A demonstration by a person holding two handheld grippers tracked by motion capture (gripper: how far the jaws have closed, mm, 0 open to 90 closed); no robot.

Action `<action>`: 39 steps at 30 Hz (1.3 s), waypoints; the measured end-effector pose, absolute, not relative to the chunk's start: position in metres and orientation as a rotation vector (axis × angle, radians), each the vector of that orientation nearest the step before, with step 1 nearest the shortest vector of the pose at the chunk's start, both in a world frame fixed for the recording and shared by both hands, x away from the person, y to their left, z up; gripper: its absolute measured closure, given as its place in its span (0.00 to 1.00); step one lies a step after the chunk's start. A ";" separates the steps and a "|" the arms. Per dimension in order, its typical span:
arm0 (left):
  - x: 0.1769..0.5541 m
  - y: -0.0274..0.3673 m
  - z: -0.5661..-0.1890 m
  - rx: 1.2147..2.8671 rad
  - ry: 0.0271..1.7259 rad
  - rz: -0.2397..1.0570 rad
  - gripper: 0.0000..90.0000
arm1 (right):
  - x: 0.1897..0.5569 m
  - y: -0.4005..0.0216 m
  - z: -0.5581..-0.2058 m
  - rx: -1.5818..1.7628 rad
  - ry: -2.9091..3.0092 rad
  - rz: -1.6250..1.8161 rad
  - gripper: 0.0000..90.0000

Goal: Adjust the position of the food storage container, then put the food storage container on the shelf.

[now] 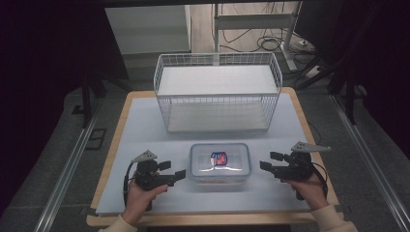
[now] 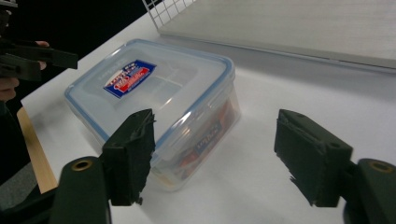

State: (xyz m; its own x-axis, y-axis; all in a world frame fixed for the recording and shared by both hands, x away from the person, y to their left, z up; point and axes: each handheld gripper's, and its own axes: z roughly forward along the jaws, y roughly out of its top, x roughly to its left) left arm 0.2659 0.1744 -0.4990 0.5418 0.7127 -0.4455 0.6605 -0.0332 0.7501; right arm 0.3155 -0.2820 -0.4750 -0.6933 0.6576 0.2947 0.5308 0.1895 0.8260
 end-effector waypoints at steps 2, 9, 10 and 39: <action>0.268 0.175 -0.498 1.725 1.160 0.050 0.17 | 0.317 -0.281 -0.474 1.183 2.317 1.541 0.29; 0.283 0.169 -0.498 1.720 1.189 0.005 0.17 | 0.323 -0.275 -0.472 1.222 2.345 1.530 0.29; 0.285 0.167 -0.498 1.717 1.191 -0.003 0.17 | 0.324 -0.274 -0.473 1.229 2.349 1.531 0.29; 0.322 0.144 -0.522 1.714 1.235 -0.308 0.17 | 0.351 -0.245 -0.499 1.488 2.490 1.603 0.23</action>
State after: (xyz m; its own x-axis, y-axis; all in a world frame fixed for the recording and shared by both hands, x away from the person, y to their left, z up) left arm 0.3222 0.1435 -0.5217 0.4548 0.5906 -0.6666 0.8346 -0.0215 0.5504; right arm 0.3511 -0.2455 -0.4989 -0.5848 0.5866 0.5603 0.7528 0.1352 0.6442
